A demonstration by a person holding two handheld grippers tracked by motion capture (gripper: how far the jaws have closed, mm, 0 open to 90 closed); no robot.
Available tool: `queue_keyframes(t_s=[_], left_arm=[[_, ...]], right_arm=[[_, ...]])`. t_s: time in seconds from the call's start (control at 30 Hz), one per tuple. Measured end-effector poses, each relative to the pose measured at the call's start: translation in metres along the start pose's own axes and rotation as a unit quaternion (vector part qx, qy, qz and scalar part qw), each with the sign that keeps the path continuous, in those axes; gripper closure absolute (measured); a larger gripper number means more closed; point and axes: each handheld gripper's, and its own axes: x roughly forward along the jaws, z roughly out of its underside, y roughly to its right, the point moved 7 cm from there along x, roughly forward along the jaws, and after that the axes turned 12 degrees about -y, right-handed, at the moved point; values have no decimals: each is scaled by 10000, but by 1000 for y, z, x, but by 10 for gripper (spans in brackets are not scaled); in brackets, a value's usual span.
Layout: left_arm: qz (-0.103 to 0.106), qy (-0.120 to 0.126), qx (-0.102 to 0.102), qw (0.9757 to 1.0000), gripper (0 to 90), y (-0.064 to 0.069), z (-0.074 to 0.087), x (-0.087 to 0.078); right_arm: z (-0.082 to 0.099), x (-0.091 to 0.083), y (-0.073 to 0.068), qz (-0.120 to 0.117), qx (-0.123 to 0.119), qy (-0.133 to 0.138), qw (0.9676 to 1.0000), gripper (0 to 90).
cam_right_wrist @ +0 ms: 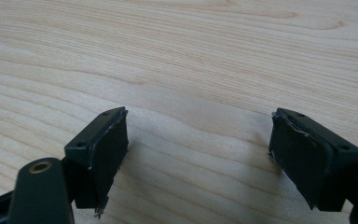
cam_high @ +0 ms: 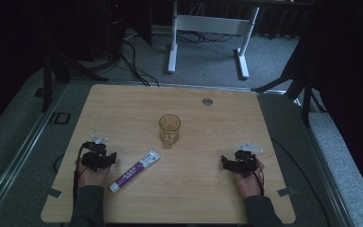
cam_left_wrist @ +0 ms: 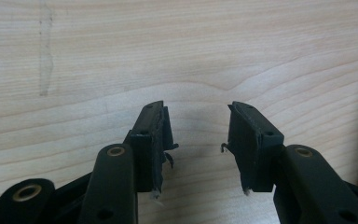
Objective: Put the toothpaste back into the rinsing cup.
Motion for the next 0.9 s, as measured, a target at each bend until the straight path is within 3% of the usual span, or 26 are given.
queue_keyframes(t_s=[0.2, 0.4, 0.9], left_arm=[[26, 106, 140, 9998, 561, 0, -1, -9], [190, 289, 174, 9993, 566, 2, -5, -23], [248, 268, 372, 9986, 575, 2, -7, -49]], right_arm=[[0, 0, 0, -4, -5, 2, 10000, 194], [0, 0, 0, -7, -9, 2, 10000, 194], [0, 0, -1, -14, -6, 9, 10000, 195]])
